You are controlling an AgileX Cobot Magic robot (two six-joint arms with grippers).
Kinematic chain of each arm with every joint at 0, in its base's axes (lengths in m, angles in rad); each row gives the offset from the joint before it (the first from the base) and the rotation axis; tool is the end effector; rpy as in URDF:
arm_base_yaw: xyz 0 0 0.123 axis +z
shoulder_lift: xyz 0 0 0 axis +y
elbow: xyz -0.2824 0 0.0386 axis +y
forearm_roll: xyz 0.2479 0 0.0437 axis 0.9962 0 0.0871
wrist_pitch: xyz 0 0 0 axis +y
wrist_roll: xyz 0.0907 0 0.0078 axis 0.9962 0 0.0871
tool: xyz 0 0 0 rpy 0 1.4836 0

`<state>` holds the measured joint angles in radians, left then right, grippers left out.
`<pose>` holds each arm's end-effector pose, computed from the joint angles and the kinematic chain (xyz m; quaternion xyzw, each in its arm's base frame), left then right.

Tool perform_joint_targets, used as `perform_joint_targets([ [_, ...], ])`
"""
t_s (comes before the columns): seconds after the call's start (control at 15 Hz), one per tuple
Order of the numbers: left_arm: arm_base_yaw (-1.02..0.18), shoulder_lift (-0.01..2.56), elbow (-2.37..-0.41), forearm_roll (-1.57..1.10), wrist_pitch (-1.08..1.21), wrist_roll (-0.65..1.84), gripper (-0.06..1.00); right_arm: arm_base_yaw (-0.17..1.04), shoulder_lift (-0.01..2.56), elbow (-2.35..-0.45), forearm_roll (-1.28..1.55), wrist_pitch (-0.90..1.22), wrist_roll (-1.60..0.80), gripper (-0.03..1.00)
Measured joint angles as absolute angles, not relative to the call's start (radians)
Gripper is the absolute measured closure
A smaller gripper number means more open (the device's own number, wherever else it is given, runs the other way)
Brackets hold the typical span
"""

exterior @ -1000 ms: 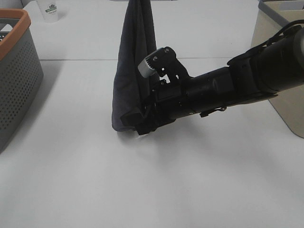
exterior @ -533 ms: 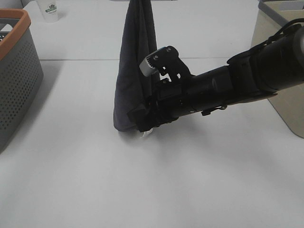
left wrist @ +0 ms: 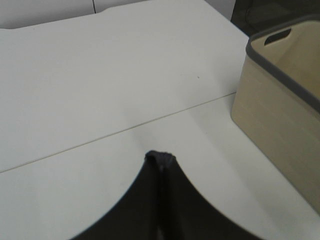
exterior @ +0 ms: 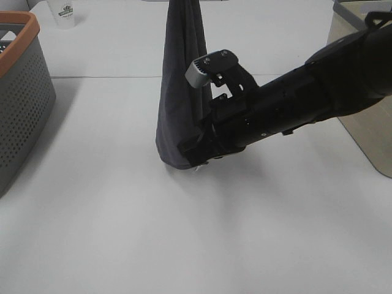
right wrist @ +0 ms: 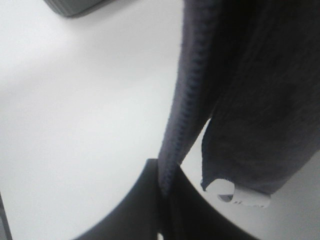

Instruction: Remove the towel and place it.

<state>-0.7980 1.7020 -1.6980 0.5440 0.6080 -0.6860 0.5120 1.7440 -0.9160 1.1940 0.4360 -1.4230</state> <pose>0.2995 -0.2685 0.4024 0.1609 0.8268 -0.1459 0.5189 0.2769 0.1968 0.1754 -0.4107 0.8334 0.2274 0.2917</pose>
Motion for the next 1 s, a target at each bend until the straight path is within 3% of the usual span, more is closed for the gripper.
perform_joint_targets([
  [0.33, -0.692, 1.648, -1.698, 0.517, 0.582, -0.880, 0.94, 0.512, 1.505, -0.946, 0.534, 0.501, -0.918, 0.95],
  [0.53, -0.635, 1.634, -1.698, 0.443, 0.502, -1.094, 0.94, 0.512, 1.428, -1.129, 0.065, 0.714, -0.676, 0.95],
  [0.73, -0.603, 1.630, -1.689, 0.482, 0.497, -1.217, 0.94, 0.512, 1.428, -1.271, -0.117, 0.820, -0.610, 0.95],
  [1.0, -0.584, 1.532, -1.495, 0.679, 0.456, -1.536, 0.94, 0.512, 1.428, -1.331, -0.217, 0.832, -0.608, 0.95],
])
